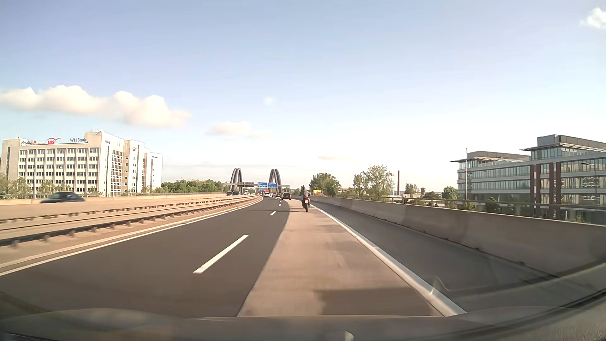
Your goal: Follow the waypoints while adhering to traffic rules and regulations
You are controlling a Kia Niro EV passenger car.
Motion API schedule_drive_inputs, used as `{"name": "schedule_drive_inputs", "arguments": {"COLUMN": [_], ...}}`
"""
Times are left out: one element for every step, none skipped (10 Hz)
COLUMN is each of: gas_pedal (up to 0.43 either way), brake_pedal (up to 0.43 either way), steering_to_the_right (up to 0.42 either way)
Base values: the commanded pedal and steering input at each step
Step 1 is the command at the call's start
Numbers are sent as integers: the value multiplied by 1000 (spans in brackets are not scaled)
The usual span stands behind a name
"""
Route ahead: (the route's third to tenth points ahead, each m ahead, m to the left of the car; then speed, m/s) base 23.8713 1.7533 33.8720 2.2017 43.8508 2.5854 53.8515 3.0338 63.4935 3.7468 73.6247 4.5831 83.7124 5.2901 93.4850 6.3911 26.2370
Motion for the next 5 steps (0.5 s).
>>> {"name": "schedule_drive_inputs", "arguments": {"gas_pedal": [138,138,138,130,130], "brake_pedal": [0,0,0,0,0], "steering_to_the_right": [-9,-9,-9,-9,-9]}}
